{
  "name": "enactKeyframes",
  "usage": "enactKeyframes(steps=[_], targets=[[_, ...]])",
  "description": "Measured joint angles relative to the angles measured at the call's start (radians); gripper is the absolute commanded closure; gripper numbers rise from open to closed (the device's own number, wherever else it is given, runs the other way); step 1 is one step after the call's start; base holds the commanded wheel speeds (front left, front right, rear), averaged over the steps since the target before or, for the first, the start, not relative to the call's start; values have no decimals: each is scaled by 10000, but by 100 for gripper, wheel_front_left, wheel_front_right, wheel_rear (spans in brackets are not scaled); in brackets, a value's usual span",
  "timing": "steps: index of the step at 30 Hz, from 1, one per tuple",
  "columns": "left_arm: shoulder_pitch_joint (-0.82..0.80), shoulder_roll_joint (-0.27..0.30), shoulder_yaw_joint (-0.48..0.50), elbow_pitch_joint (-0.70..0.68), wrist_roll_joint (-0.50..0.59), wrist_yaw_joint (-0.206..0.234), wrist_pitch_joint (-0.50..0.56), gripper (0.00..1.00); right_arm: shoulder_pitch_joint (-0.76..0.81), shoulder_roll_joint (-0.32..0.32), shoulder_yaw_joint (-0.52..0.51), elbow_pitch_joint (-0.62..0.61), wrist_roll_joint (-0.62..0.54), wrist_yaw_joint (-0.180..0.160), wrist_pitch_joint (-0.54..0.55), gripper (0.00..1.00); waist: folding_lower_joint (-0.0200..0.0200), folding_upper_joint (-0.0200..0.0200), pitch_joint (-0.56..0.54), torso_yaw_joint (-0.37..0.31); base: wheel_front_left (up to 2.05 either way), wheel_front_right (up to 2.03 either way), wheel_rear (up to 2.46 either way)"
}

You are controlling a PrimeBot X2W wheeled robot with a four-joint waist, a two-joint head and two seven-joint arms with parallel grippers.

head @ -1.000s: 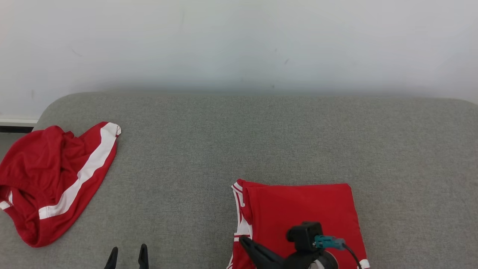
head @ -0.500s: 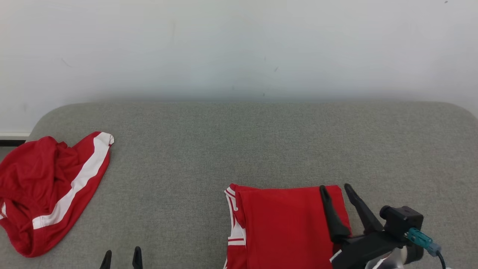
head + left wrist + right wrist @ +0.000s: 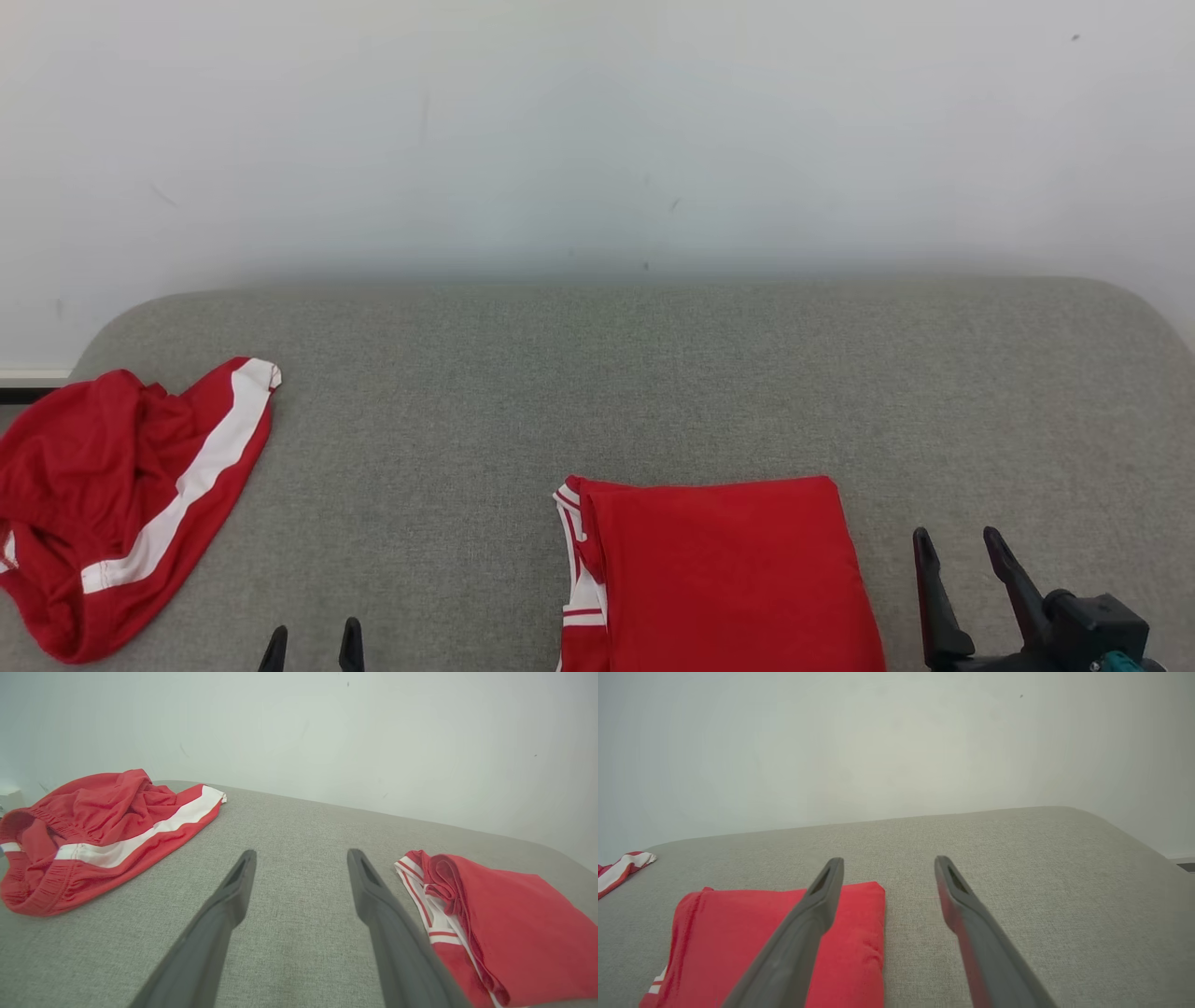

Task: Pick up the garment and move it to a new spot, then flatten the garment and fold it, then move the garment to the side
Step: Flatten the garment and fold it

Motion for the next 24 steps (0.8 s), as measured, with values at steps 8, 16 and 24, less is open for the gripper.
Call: enactKeyframes(steps=[8, 16, 24], targets=[[57, -2, -81, -96, 194, 0, 0, 0, 321, -257, 119, 259, -69, 0, 27, 0, -1, 0, -247, -17, 0, 0, 0], [40, -6, -69, 150, 240, 0, 0, 0, 335, -286, 128, 330, -63, 0, 38, 0, -1, 0, -281, -195, 0, 0, 0], [-9, -6, -50, 234, 232, 0, 0, 0, 265, -267, 119, 318, -96, 0, 102, 0, 0, 1, -177, -358, 0, 0, 0]])
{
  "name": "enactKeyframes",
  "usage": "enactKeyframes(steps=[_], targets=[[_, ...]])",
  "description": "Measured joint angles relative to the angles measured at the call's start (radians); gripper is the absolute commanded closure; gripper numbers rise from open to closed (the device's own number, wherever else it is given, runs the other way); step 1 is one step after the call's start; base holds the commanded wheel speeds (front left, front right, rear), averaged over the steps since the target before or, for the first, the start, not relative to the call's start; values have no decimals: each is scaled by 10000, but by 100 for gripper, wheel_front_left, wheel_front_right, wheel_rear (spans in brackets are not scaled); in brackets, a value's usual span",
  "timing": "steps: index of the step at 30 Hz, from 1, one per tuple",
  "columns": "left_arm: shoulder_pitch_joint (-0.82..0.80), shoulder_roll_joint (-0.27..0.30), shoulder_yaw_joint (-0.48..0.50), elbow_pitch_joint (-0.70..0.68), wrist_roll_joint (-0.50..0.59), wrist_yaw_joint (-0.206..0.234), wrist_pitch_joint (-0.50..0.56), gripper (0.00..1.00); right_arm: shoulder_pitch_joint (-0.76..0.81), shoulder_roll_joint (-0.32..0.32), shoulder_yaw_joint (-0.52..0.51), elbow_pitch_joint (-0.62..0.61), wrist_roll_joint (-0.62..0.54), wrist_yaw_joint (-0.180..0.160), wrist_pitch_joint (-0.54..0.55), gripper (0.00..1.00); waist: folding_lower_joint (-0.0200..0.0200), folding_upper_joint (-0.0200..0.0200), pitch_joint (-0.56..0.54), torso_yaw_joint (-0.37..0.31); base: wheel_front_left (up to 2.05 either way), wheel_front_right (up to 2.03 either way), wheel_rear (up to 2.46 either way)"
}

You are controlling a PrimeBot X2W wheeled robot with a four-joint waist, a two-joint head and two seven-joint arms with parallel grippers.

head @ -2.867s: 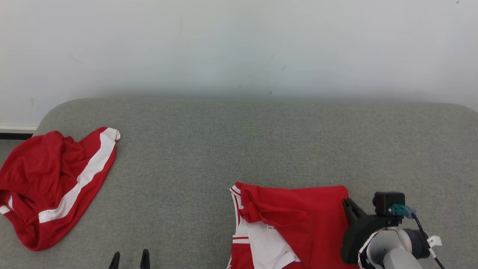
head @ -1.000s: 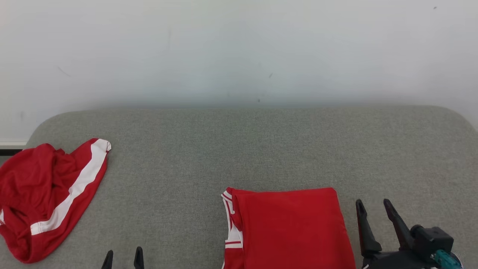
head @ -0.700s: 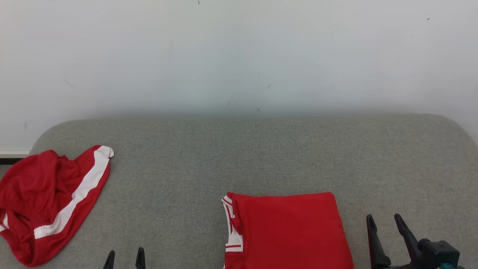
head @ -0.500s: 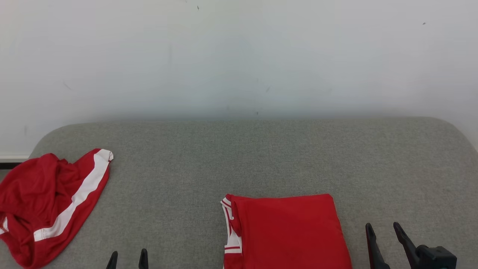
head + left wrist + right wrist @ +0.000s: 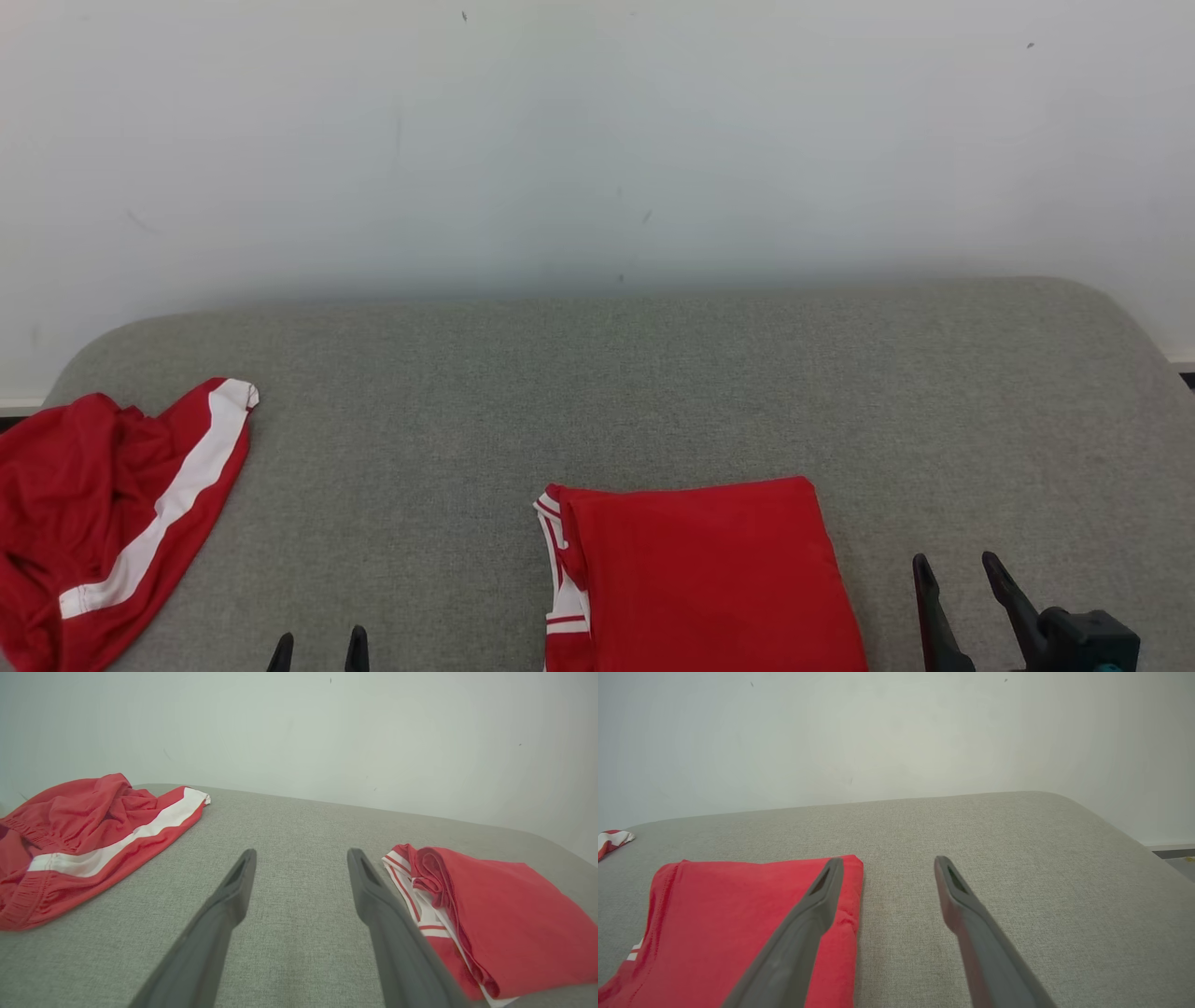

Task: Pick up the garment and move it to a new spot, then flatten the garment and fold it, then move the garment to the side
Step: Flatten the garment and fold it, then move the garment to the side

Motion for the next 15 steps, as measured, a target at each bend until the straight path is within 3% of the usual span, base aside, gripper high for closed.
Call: enactKeyframes(steps=[15], targets=[[-6, 0, -44, 38, -25, 0, 0, 0, -79, 119, -98, -54, -4, 0, 328, 0, 0, 0, 104, 161, 0, 0, 0]])
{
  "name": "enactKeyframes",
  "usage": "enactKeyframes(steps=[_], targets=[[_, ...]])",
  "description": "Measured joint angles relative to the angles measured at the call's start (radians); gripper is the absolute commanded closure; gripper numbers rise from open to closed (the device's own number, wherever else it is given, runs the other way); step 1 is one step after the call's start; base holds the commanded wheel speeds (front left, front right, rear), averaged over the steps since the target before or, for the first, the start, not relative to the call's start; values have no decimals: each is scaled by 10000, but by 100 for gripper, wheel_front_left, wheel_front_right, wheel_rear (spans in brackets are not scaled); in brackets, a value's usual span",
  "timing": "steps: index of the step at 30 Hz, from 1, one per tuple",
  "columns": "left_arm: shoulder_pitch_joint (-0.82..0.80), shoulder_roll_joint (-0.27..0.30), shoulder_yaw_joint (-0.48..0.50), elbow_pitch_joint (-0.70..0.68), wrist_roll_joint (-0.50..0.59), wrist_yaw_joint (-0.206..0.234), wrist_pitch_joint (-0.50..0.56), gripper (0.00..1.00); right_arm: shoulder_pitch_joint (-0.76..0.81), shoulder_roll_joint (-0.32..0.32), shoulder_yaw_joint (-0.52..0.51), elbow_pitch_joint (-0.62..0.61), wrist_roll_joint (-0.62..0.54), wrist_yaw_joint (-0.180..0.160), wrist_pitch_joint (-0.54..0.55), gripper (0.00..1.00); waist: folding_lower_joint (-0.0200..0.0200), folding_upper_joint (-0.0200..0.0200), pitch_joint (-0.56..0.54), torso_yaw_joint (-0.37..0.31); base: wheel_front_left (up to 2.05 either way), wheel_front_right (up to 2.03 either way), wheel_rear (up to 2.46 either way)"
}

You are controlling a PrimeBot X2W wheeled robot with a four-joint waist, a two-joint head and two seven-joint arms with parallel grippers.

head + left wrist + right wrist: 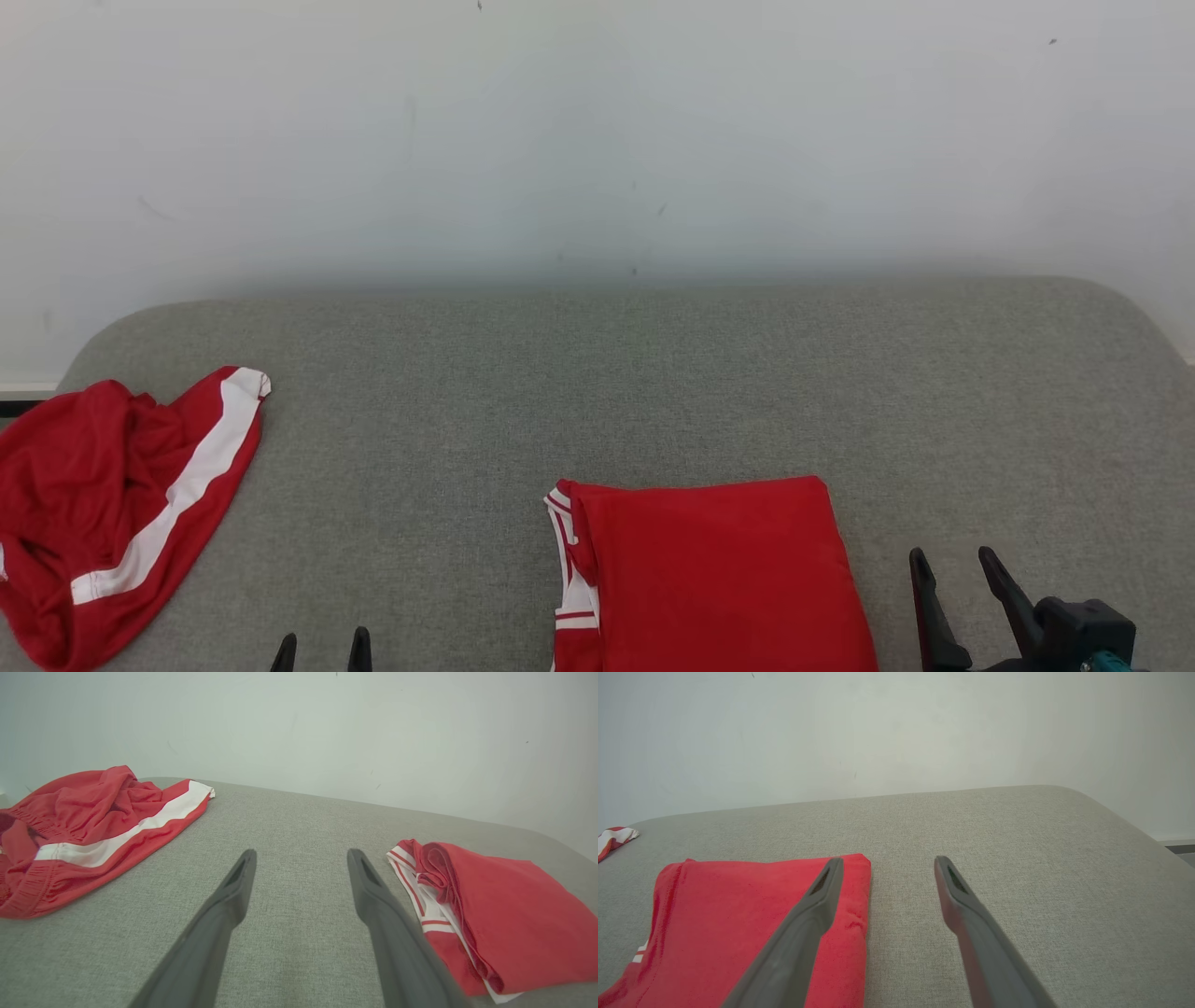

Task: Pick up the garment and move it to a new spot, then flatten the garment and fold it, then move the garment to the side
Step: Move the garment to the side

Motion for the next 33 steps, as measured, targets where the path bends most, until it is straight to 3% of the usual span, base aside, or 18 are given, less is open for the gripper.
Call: enactKeyframes(steps=[5, 13, 17, 33], targets=[[3, 2, 12, 6, -81, 0, 0, 0, -427, -46, 144, -13, 79, 0, 568, 0, 0, 0, 70, 46, 0, 0, 0], [-58, 2, 17, 2, -81, 0, 0, 0, -2037, -272, 240, 1039, 851, 0, 4245, 0, 0, 1, 266, 56, 0, 0, 0], [-157, 2, -104, 13, -128, 0, 0, 0, -2405, -244, 144, 1469, 688, 0, 5417, 0, 0, 2, 397, 212, 0, 0, 0], [-662, -2, -382, 31, -153, 0, 0, 0, -3282, 178, -648, 2847, -201, 0, 6424, 0, 1, 2, 1273, 927, 0, 0, 0]])
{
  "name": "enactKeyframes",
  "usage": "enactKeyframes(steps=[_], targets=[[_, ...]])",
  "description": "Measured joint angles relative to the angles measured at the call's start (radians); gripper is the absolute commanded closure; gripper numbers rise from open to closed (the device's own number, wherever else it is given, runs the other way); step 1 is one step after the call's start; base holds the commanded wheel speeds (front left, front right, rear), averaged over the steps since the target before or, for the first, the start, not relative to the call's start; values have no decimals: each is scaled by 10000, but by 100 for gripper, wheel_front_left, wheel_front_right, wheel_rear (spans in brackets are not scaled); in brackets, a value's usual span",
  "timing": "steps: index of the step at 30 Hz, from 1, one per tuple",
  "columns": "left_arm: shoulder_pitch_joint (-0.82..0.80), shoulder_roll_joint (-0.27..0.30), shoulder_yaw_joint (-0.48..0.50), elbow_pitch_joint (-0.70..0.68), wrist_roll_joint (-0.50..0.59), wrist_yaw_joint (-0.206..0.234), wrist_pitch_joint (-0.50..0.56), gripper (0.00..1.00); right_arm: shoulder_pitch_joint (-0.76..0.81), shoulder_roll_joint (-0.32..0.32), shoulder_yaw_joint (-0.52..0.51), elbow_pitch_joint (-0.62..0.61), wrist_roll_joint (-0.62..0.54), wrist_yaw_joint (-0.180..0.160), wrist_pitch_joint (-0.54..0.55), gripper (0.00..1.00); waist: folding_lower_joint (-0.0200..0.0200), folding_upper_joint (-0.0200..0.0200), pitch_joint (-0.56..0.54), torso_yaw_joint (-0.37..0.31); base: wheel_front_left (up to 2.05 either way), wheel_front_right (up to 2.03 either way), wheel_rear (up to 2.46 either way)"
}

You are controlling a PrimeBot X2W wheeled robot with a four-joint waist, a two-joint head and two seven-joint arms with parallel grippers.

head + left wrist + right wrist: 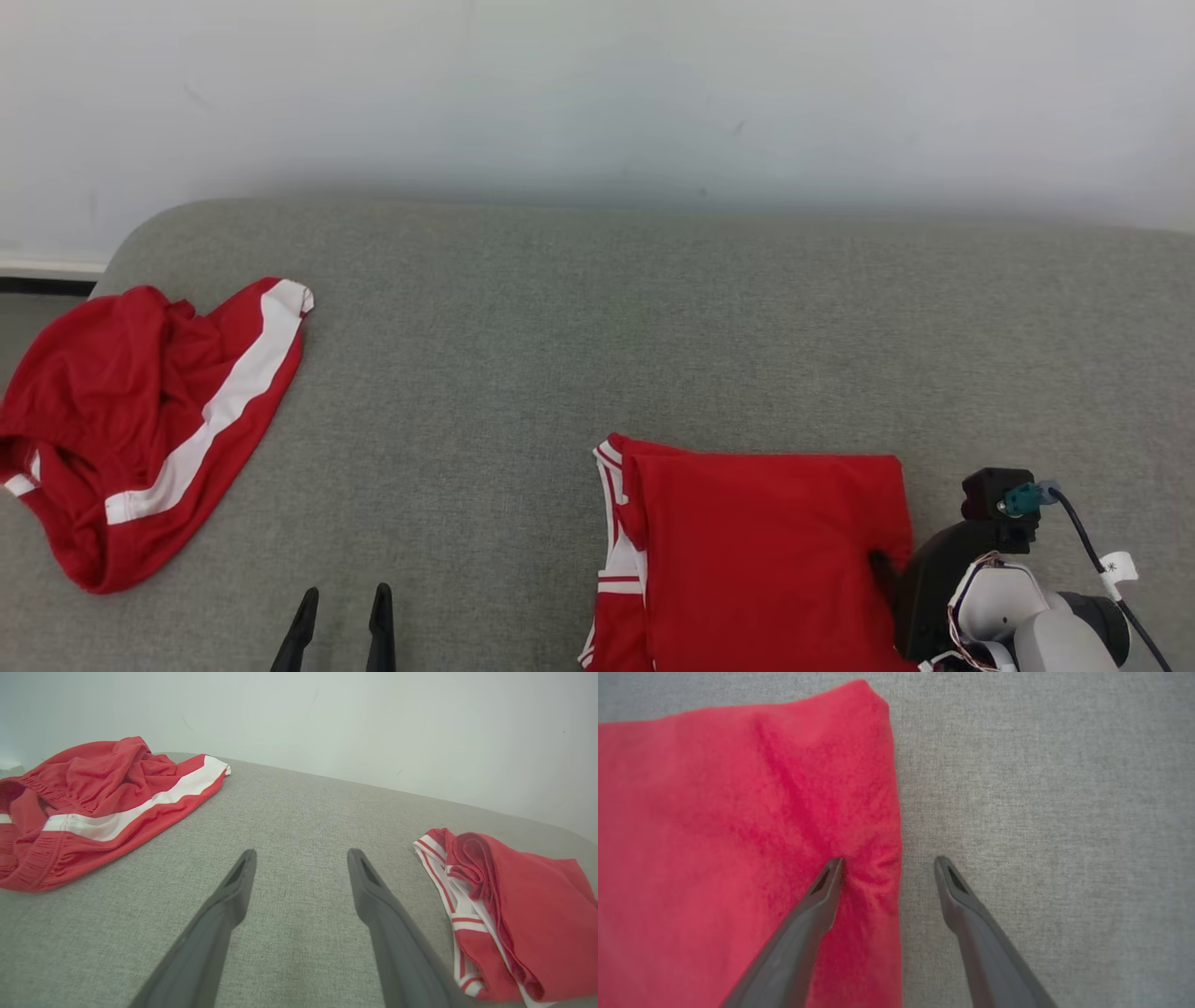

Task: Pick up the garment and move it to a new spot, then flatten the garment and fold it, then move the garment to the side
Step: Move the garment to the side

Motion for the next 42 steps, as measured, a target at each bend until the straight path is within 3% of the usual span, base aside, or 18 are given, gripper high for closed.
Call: enactKeyframes(steps=[6, 7, 8, 9, 12, 16, 26, 36, 42], targets=[[-122, 0, -117, -35, -6, 0, 0, 0, -177, -56, 188, 297, -40, -33, 604, 0, -1, -2, 214, 215, 0, 0, 0], [-127, 2, -127, -46, -15, 0, 0, 0, -199, -86, 290, 291, -35, -35, 681, 25, -1, -3, 246, 231, 0, 0, 0], [-139, 2, -115, -63, -19, 0, 0, 0, -207, -111, 433, 267, -23, -46, 686, 83, -2, -3, 279, 238, 0, 0, 0], [-152, 2, -125, -96, -19, 0, 0, 0, -228, -125, 571, 257, -4, -48, 746, 100, -2, -3, 310, 235, 0, 0, 0], [-167, 0, -150, -199, -15, 0, 0, 0, -339, -226, 1007, 188, 17, -29, 773, 100, -1, -2, 362, 155, 0, 0, 0], [-379, 0, -144, -502, 21, 0, 0, 0, -502, -842, 1774, -111, 19, 13, 918, 100, -2, -2, 510, -16, 0, 0, 0], [-832, 40, 81, -1264, 316, -2, 0, 0, -2040, -3317, 3542, -1149, 437, 2, 1101, 100, 0, 0, 1105, -1023, 0, 0, 0], [-1698, 426, -451, -1977, 692, -2, 0, 0, -3357, -4663, 2899, -585, 527, 2, 194, 100, 1, 0, 2154, -2318, 0, 0, 0], [-2127, 719, -692, -2403, 786, -2, 0, 0, -3872, -5099, 2286, -224, 288, 2, -408, 100, 1, 0, 2808, -2791, 0, 0, 0]])
